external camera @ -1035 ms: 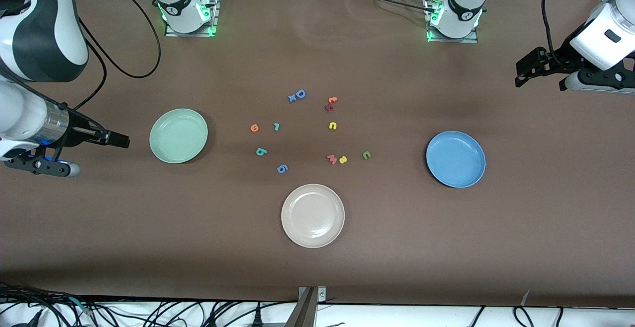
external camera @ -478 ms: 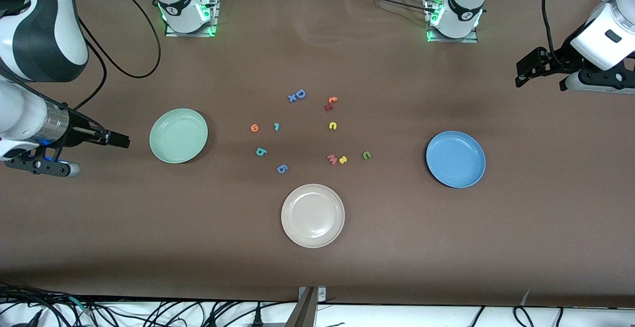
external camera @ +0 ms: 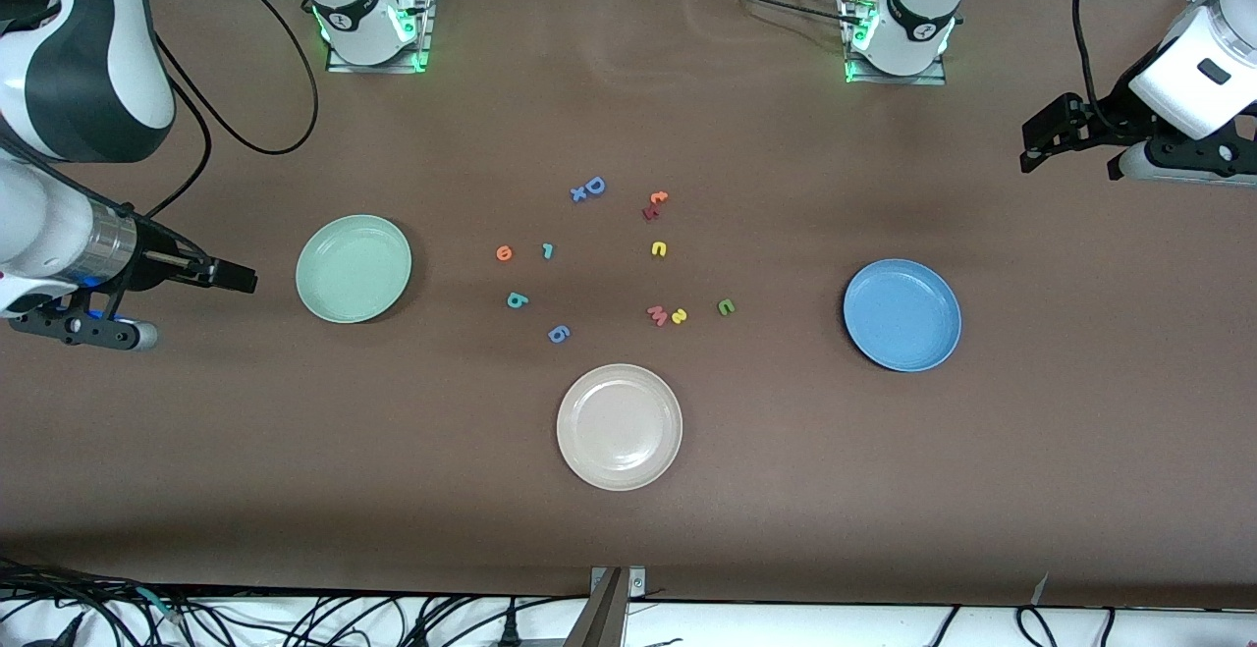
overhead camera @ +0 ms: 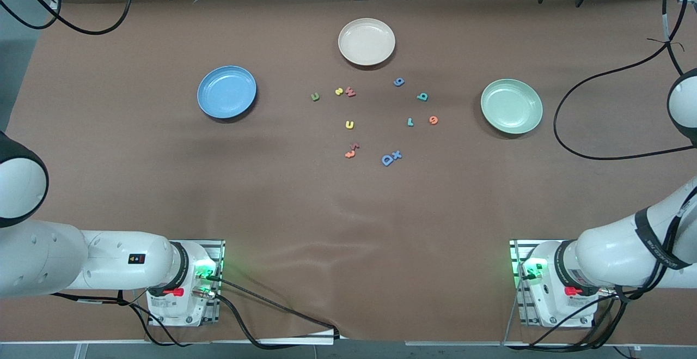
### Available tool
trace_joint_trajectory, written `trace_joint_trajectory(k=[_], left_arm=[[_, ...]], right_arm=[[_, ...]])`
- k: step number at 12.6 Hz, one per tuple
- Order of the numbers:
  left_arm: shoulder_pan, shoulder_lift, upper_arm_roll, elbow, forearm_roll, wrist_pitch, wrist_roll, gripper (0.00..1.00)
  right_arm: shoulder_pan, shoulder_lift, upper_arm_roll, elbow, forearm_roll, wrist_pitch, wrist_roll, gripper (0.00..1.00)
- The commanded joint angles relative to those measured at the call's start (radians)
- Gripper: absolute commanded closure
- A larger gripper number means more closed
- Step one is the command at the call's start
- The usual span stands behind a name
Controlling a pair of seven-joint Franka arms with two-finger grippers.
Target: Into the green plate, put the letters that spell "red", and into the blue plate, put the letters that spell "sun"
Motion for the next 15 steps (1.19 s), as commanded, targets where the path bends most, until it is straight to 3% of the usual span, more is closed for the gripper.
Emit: trace_joint_trajectory(k=[1, 11, 15], left_arm=[[0.004, 0.003, 0.002, 0.020, -0.028, -0.031, 0.006, 0.00], [-0.005, 0.004, -0.007, 0.020, -0.047, -0.046, 0.009, 0.00], [-0.025, 0.067, -0.039, 0.020, -0.052, -0.132, 0.009, 0.00]], right_arm=[[-0.007, -0.028, 0.002, -0.028, 0.001, -0.003, -0.003, 0.01], [-0.007, -0.028, 0.002, -0.030, 0.001, -0.003, -0.001, 0.01], [-0.007, -0.028, 0.002, -0.030, 0.001, -0.003, -0.001, 0.01]])
